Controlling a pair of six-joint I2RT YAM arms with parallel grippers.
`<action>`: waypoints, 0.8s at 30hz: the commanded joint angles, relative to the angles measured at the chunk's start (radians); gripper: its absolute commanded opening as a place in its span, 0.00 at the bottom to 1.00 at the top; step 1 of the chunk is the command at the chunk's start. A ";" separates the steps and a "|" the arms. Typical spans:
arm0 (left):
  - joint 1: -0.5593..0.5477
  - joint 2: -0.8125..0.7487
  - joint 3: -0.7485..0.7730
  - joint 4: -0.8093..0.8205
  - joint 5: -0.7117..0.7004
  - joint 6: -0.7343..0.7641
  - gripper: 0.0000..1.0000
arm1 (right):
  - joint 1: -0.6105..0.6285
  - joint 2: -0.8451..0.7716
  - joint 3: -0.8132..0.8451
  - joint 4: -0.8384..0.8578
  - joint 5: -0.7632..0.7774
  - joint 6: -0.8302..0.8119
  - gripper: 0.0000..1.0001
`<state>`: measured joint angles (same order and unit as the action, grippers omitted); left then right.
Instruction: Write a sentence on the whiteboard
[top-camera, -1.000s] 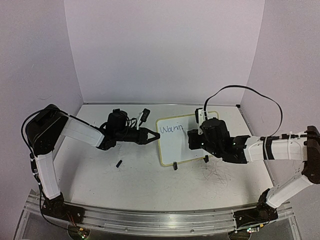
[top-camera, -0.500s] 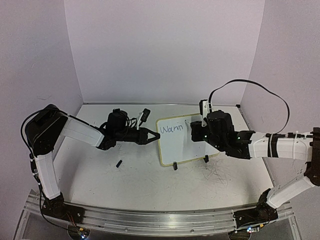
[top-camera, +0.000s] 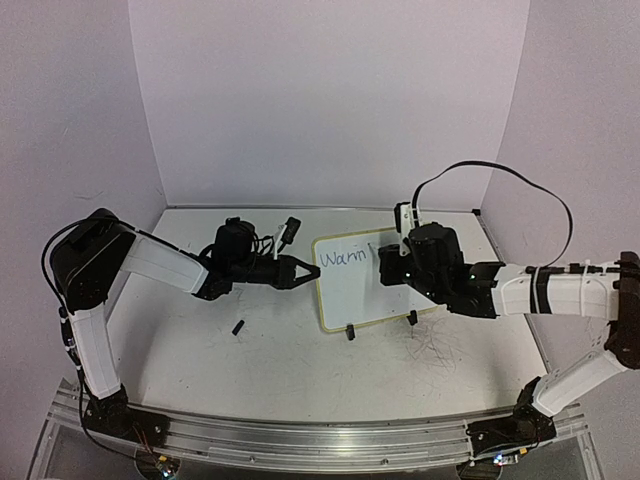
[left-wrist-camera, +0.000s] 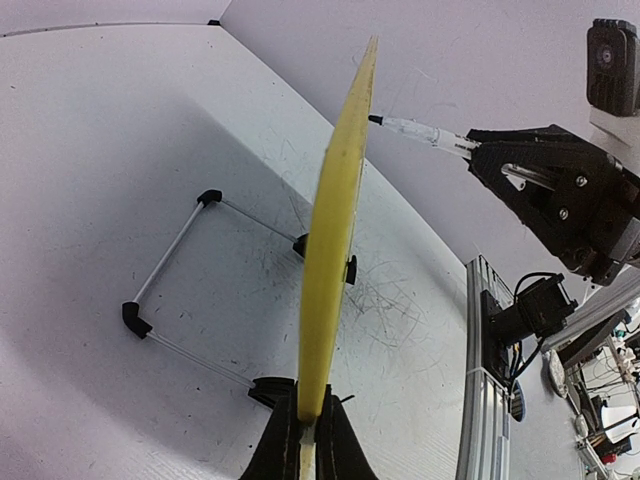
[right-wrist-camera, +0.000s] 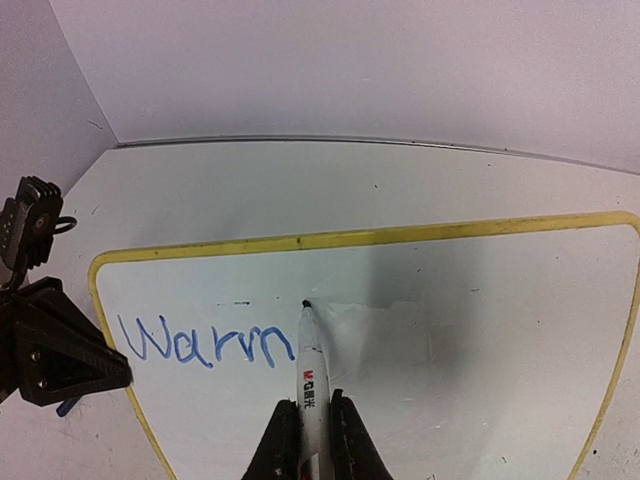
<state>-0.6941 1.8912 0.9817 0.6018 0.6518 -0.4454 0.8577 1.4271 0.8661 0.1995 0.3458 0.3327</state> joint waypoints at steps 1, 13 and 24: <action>-0.013 -0.035 0.018 -0.038 0.019 -0.001 0.00 | -0.005 0.022 0.039 0.041 0.011 -0.013 0.00; -0.013 -0.035 0.018 -0.039 0.020 -0.001 0.00 | -0.004 0.014 0.019 0.031 0.007 -0.002 0.00; -0.015 -0.035 0.020 -0.040 0.019 -0.001 0.00 | -0.004 0.001 -0.012 0.004 -0.014 0.020 0.00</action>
<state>-0.6941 1.8912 0.9817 0.6014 0.6514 -0.4454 0.8577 1.4410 0.8656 0.2096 0.3409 0.3378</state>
